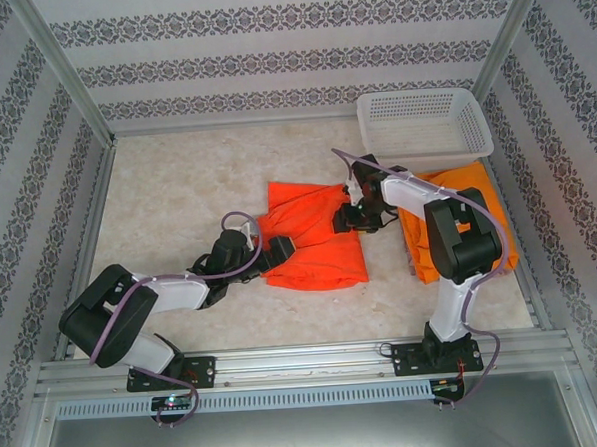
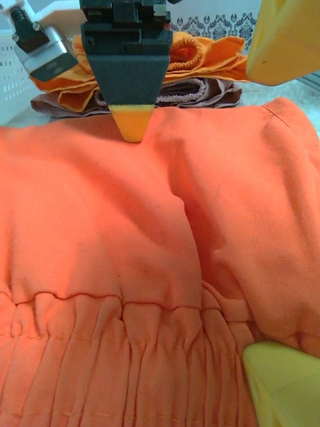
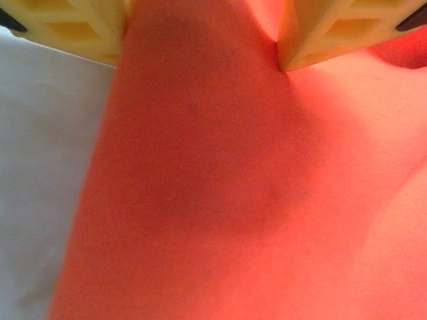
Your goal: Fold and stack the shorts
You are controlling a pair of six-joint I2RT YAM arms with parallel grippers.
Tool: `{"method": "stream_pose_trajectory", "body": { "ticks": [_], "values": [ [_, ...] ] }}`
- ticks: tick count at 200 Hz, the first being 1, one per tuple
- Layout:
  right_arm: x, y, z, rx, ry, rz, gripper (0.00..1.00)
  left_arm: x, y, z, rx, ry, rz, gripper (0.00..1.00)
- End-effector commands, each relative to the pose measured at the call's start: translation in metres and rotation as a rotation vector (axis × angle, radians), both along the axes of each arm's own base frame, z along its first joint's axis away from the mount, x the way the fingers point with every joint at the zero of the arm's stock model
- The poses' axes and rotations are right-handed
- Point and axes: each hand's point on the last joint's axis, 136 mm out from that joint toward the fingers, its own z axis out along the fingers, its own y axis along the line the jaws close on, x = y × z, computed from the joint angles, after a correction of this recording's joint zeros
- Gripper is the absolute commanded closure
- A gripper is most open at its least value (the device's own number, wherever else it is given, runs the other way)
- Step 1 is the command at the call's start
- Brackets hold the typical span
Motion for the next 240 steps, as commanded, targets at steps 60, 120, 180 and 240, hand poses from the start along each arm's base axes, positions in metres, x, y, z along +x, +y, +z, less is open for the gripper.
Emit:
{"method": "stream_pose_trajectory", "body": {
  "ticks": [60, 120, 180, 240],
  "values": [
    [-0.003, 0.005, 0.001, 0.014, 0.023, -0.045, 0.82, -0.025, 0.016, -0.046, 0.095, 0.155, 0.02, 0.0],
    [-0.004, -0.039, 0.063, -0.237, -0.151, -0.004, 1.0, -0.011, 0.017, 0.008, 0.08, 0.004, 0.031, 0.0],
    [-0.015, -0.096, 0.154, -0.51, -0.221, 0.076, 1.0, -0.008, 0.018, 0.022, 0.093, -0.03, 0.029, 0.0],
    [-0.013, -0.133, 0.204, -0.648, -0.222, 0.044, 1.0, -0.007, 0.015, 0.018, 0.074, -0.019, 0.029, 0.0]
  ]
}}
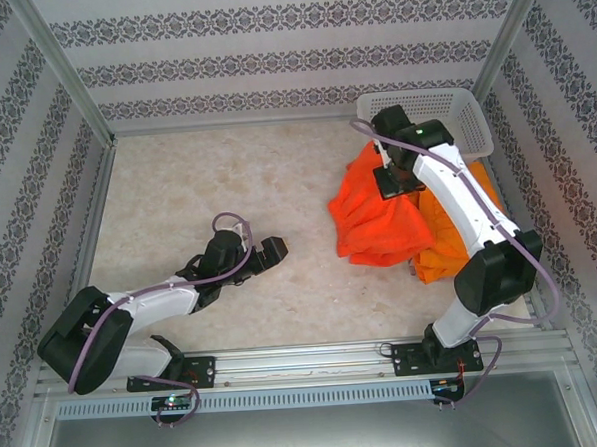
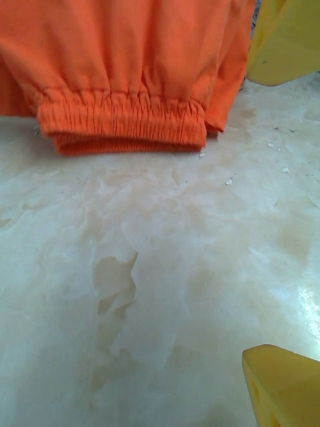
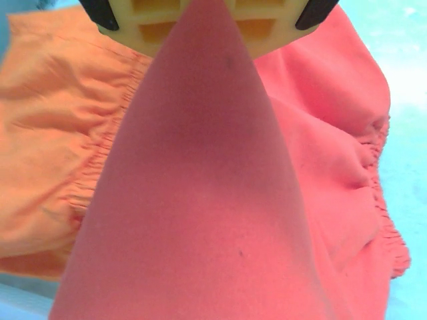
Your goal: Fold and stack the shorts
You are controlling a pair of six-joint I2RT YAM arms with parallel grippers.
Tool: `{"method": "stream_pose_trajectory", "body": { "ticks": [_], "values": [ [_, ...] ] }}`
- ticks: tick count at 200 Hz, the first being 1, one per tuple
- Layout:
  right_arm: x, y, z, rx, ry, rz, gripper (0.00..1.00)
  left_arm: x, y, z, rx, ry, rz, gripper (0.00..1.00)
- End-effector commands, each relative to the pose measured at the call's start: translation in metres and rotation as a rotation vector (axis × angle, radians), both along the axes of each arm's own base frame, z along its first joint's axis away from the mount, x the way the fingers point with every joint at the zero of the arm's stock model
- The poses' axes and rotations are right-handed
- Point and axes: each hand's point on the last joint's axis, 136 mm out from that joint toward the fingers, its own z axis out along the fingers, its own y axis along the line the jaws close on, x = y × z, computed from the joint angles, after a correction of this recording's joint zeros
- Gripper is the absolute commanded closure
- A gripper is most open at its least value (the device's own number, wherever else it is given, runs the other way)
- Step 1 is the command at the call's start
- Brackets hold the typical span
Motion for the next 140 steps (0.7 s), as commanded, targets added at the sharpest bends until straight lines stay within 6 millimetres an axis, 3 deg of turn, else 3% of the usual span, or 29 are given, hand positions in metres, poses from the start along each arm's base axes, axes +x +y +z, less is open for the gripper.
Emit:
{"method": "stream_pose_trajectory", "body": {
  "ticks": [1, 111, 140],
  "values": [
    [-0.013, -0.024, 0.018, -0.098, 0.04, -0.02, 1.0, 0.002, -0.006, 0.005, -0.001, -0.018, -0.013, 0.0],
    [-0.025, -0.051, 0.098, -0.061, -0.096, -0.13, 1.0, 0.003, -0.007, -0.005, -0.006, -0.008, -0.011, 0.0],
    [-0.03, -0.067, 0.105, -0.065, -0.112, -0.174, 1.0, 0.003, -0.008, -0.007, -0.008, -0.004, -0.01, 0.0]
  ]
}}
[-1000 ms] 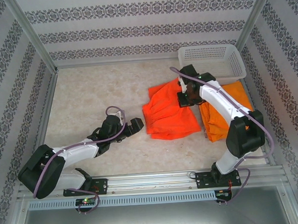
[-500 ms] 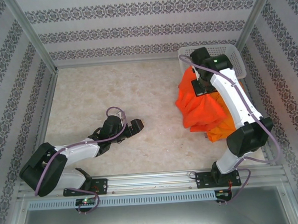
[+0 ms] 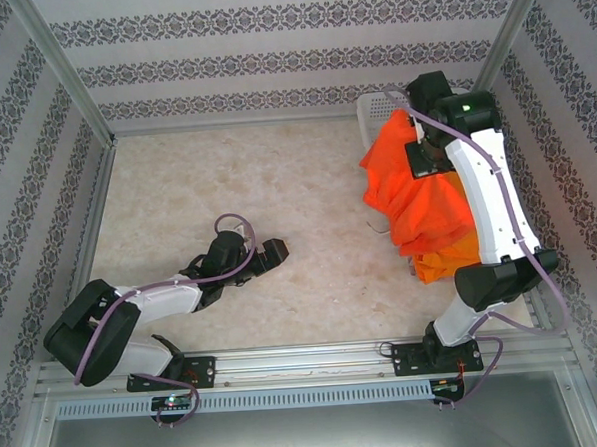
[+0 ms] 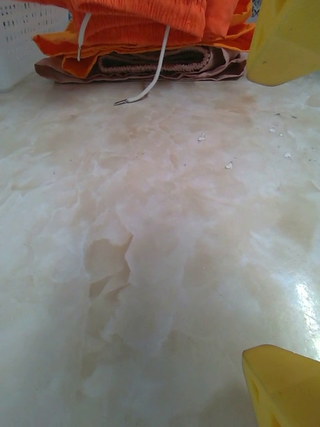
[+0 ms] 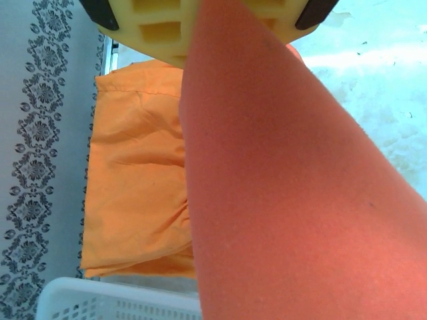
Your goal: Fold and stack the shorts
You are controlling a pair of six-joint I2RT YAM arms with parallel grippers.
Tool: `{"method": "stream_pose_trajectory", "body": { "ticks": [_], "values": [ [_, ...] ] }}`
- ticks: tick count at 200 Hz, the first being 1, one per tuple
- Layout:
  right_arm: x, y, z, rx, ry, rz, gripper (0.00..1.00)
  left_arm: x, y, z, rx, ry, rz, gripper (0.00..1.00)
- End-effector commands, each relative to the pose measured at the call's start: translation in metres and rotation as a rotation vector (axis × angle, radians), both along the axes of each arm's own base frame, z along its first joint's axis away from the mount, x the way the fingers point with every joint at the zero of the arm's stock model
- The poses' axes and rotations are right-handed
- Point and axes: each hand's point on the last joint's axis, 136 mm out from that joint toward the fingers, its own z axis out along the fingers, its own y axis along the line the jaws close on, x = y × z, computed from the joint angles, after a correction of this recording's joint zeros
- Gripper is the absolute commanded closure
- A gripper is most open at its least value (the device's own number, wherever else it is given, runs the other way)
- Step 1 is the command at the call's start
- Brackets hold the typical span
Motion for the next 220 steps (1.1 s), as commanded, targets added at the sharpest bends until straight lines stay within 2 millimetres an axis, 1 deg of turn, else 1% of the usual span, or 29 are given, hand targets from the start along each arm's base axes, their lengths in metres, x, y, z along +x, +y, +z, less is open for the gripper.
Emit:
{"method": "stream_pose_trajectory", "body": {
  "ticks": [1, 26, 44, 60, 83, 112, 146, 172, 197, 210, 217, 220],
  "values": [
    [-0.013, -0.019, 0.015, -0.017, -0.027, -0.058, 1.0, 0.003, -0.007, 0.006, -0.024, -0.028, -0.01, 0.0],
    [-0.015, -0.045, 0.01, -0.059, -0.007, -0.105, 1.0, 0.002, -0.008, 0.004, -0.027, -0.021, -0.014, 0.0],
    [-0.011, -0.057, 0.008, -0.075, -0.008, -0.11, 1.0, 0.002, -0.008, 0.002, -0.024, -0.02, -0.014, 0.0],
    [-0.006, -0.068, 0.005, -0.126, -0.001, -0.101, 1.0, 0.002, -0.007, 0.0, -0.02, -0.016, -0.014, 0.0],
    [0.002, -0.081, -0.01, -0.19, 0.04, -0.082, 1.0, 0.002, -0.01, -0.002, -0.025, -0.013, -0.019, 0.0],
    [0.012, -0.105, -0.028, -0.278, 0.085, -0.076, 1.0, 0.003, -0.013, -0.006, -0.028, -0.002, -0.03, 0.0],
    [0.021, -0.133, -0.034, -0.31, 0.085, -0.143, 1.0, 0.003, -0.015, -0.013, -0.029, 0.016, -0.038, 0.0],
    [0.028, -0.152, -0.04, -0.332, 0.086, -0.184, 1.0, 0.004, -0.018, -0.017, -0.033, 0.025, -0.046, 0.0],
    [0.037, -0.162, -0.057, -0.339, 0.123, -0.208, 1.0, 0.006, -0.02, -0.018, -0.037, 0.026, -0.049, 0.0],
    [0.039, -0.168, -0.066, -0.351, 0.147, -0.223, 0.92, 0.006, -0.019, -0.019, -0.037, 0.029, -0.047, 0.0],
    [0.039, -0.172, -0.071, -0.369, 0.162, -0.233, 0.81, 0.005, -0.019, -0.019, -0.038, 0.03, -0.048, 0.0],
    [0.039, -0.174, -0.072, -0.38, 0.167, -0.238, 0.75, 0.005, -0.019, -0.019, -0.038, 0.028, -0.047, 0.0]
  ]
}}
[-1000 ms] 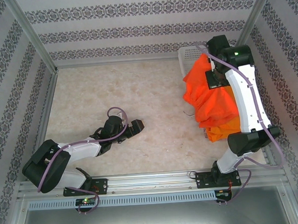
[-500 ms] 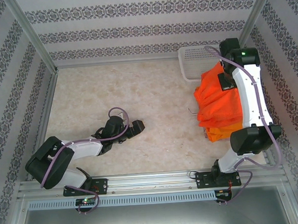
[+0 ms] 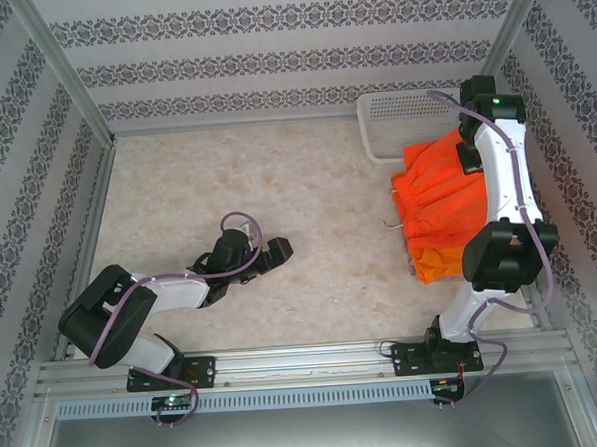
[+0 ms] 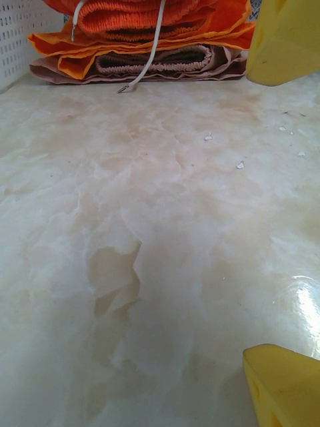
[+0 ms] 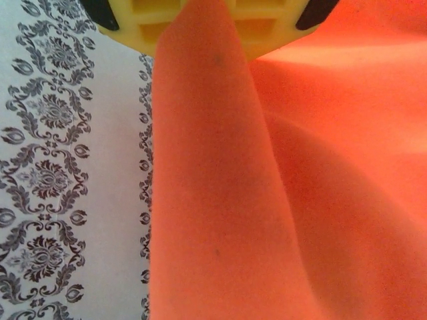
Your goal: Fold and stack the shorts
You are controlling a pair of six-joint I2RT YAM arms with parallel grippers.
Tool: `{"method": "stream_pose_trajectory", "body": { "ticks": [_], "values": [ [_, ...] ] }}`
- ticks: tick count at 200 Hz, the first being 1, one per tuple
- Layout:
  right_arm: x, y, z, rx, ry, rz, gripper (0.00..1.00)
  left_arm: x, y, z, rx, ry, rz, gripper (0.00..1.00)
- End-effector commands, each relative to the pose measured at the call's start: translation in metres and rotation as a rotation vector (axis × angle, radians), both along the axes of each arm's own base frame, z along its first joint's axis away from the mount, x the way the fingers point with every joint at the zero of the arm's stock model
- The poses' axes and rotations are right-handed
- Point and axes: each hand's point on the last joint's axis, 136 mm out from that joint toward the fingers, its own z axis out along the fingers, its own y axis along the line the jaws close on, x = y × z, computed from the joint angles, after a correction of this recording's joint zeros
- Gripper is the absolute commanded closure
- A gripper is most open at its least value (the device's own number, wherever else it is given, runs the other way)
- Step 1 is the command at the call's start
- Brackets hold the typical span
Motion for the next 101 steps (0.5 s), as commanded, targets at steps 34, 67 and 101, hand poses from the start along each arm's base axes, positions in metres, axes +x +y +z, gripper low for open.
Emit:
{"method": "stream_pose_trajectory", "body": {
  "ticks": [34, 67, 101],
  "values": [
    [0.004, -0.037, 0.005, -0.12, -0.024, -0.131, 0.36, -0.006, -0.001, -0.008, -0.017, 0.028, -0.013, 0.0],
    [0.012, 0.007, 0.026, 0.195, -0.272, -0.134, 0.09, -0.008, 0.004, -0.005, -0.006, 0.018, -0.003, 0.0],
    [0.017, 0.117, 0.025, 0.829, -0.464, -0.051, 0.04, -0.006, 0.003, -0.004, -0.007, 0.015, -0.003, 0.0]
  ]
}}
